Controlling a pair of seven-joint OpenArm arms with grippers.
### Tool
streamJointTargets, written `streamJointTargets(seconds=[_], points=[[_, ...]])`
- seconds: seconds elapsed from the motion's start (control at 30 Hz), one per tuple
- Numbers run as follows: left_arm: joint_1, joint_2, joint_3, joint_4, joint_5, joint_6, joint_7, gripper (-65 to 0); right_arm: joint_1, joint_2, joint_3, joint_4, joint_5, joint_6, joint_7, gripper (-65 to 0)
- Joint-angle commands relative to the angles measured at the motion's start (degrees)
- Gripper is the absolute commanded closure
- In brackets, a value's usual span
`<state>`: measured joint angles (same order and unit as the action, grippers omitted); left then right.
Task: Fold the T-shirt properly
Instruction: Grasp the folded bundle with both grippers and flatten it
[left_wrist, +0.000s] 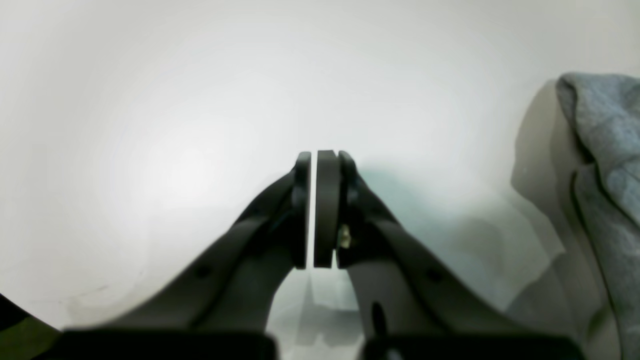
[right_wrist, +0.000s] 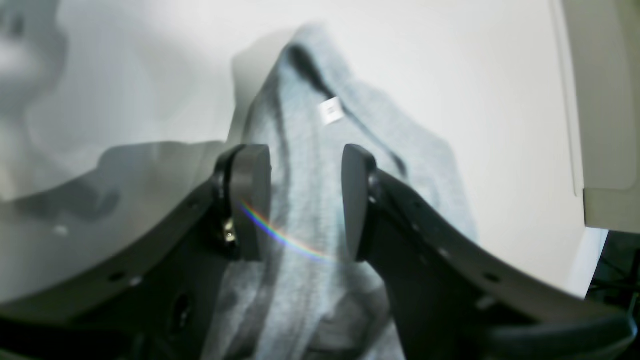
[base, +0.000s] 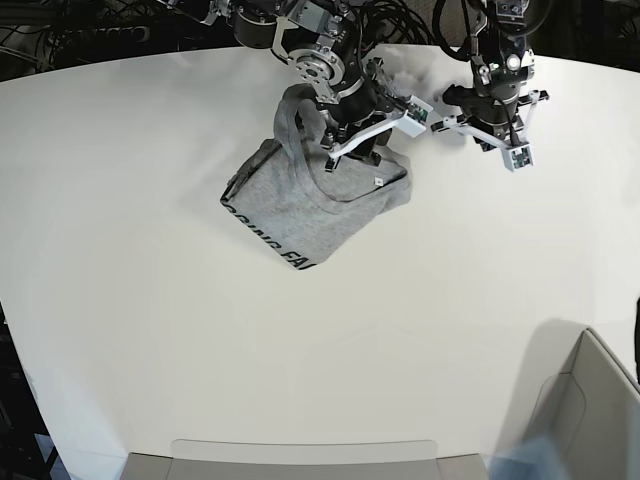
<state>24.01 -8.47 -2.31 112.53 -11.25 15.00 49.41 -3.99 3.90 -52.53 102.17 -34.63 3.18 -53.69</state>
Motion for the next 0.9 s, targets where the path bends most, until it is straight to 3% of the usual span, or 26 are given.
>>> streamJointTargets(seconds=[0.0, 0.1, 0.27, 0.37, 0.47, 0.6, 0.87], points=[[-0.8, -0.4, -0.1, 1.1, 0.5, 0.2, -1.1, -2.0, 0.8, -1.0, 0.3, 1.5, 0.1, -0.5, 1.1, -23.4], [-1.6, -0.4, -0.1, 1.1, 0.5, 0.2, -0.8, -2.0, 1.7, -1.0, 1.4, 4.1, 3.7, -1.5, 1.1, -21.3], [-2.1, -0.4, 0.3, 1.1, 0.5, 0.0, -1.1, -2.0, 1.9, -1.0, 13.0, 7.9, 12.2, -11.0, 2.0, -6.8], [-3.3, -0.3, 0.5, 1.3, 0.5, -0.3, -1.2, -1.8, 1.1, 0.7, 19.8, 8.7, 16.7, -11.3, 3.5, 0.0], [-4.9, -0.3, 1.7, 2.1, 0.4, -0.4, -1.2, -1.8, 0.3, 3.7, 22.6, 9.3, 21.2, -11.2, 3.4, 0.0], [-5.3, -0.5, 9.6, 3.7, 0.5, -0.4, -1.2, -1.8, -1.4, 7.4, 26.0, 10.2, 26.1, -11.2, 3.7, 0.0], [-8.1, -0.6, 24.8, 3.5, 0.7, -0.4, -1.2, -1.8, -3.0, 9.4, 34.9, 7.5, 36.0, -11.0, 3.5, 0.0]])
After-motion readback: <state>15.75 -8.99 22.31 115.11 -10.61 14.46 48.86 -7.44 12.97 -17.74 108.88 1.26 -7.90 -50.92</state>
